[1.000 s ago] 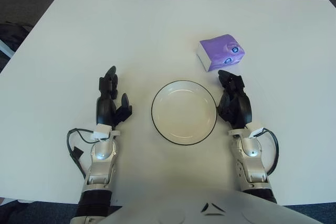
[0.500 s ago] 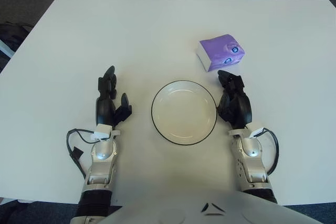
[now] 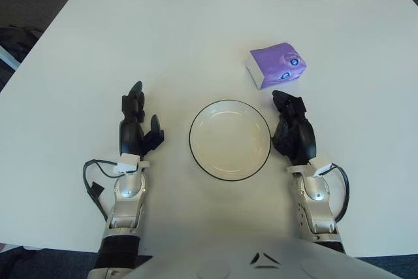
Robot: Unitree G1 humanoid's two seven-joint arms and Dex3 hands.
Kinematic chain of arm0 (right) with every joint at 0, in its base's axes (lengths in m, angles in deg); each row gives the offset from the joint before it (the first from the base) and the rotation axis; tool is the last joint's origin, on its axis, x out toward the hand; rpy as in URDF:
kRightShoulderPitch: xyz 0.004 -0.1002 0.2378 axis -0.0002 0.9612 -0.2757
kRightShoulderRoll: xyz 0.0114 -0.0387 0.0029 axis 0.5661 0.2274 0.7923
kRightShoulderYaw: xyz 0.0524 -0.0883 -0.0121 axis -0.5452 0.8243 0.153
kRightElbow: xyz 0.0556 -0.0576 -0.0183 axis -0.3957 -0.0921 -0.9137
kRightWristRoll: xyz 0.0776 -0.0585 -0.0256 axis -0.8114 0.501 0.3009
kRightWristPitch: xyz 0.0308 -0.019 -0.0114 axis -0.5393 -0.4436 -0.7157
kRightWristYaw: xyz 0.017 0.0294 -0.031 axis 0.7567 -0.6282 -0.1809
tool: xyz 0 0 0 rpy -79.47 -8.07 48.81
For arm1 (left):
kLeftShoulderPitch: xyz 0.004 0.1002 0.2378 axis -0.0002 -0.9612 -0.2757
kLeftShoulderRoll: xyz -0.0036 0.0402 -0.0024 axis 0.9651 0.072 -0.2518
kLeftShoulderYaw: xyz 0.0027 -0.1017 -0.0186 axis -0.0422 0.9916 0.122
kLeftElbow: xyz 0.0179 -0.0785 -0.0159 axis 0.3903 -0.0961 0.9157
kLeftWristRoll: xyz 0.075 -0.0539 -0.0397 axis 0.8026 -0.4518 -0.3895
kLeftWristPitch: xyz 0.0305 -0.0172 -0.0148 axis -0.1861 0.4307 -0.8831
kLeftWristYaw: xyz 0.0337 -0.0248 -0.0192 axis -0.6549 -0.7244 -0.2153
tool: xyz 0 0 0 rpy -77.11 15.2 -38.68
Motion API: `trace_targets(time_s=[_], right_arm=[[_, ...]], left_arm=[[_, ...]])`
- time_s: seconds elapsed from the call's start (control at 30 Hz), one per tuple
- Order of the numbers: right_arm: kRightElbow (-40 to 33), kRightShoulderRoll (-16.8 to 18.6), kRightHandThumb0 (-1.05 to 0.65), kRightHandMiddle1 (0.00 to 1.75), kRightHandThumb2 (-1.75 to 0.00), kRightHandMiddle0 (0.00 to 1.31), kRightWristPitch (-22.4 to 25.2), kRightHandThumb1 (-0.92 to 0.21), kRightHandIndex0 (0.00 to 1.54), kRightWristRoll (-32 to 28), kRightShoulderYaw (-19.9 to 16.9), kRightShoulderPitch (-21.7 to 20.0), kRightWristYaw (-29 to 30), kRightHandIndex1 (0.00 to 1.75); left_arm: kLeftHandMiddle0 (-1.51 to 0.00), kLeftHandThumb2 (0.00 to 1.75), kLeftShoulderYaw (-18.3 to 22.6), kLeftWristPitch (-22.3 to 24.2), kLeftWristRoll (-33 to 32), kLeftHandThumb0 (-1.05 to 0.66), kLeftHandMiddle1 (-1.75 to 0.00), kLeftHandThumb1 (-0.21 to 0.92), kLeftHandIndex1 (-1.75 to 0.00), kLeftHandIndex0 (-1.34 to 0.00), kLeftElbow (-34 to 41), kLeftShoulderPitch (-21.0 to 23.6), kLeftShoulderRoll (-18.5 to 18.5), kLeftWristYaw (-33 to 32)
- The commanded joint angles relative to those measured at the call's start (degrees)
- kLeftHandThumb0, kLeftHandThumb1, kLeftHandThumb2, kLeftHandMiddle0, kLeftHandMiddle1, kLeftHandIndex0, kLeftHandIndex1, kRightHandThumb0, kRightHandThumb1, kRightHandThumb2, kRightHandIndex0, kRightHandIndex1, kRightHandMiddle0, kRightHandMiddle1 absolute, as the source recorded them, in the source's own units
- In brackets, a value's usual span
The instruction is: Put the tissue paper into the plate.
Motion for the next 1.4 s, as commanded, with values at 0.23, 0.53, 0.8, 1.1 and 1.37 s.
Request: trace_targets(time_s=[0.23, 0.53, 0.8, 1.1, 1.37], right_arm=[[-8.0, -4.1, -0.55, 0.88, -0.83, 0.0, 2.7, -0.92, 0.24, -3.5, -11.8, -4.8, 4.0, 0.39], [-10.4, -5.3, -0.52, 0.9, -0.89, 0.0, 3.2, -0.92, 0.26, -1.6, -15.1, -13.8, 8.0, 0.39], [-6.6, -7.7, -0.5, 1.04, -0.91, 0.0, 4.5, -0.92, 0.28, -0.6, -16.9, -25.9, 10.5, 0.4], [-4.1, -18.5, -0.55, 1.05, -0.85, 0.0, 7.5, -0.92, 0.3, -0.9, -23.3, -37.7, 9.0, 0.44], [-5.7, -29.9, -0.64, 0.89, -0.76, 0.0, 10.2, -0.92, 0.21, 6.0, -21.3, -42.7, 2.8, 0.38]], left_arm=[[-0.28, 0.8, -0.4, -0.8, 2.2, -0.68, -0.01, 0.92, -0.58, 0.0, -14.6, -1.4, -1.0, -1.3], [-0.28, 0.8, -0.6, -1.8, 2.3, -0.68, -0.01, 0.92, -0.58, 0.0, -16.7, -0.1, -1.4, -1.9], [-0.28, 0.79, -0.8, -1.9, 2.1, -0.69, -0.01, 0.92, -0.56, 0.0, -17.5, 0.4, -1.6, -2.3], [-0.28, 0.78, -0.7, -2.0, 1.7, -0.69, -0.01, 0.92, -0.55, 0.0, -17.9, 0.8, -1.8, -2.3], [-0.28, 0.78, -0.7, -2.4, 1.3, -0.68, -0.01, 0.92, -0.57, 0.0, -17.7, 0.7, -2.0, -2.1]])
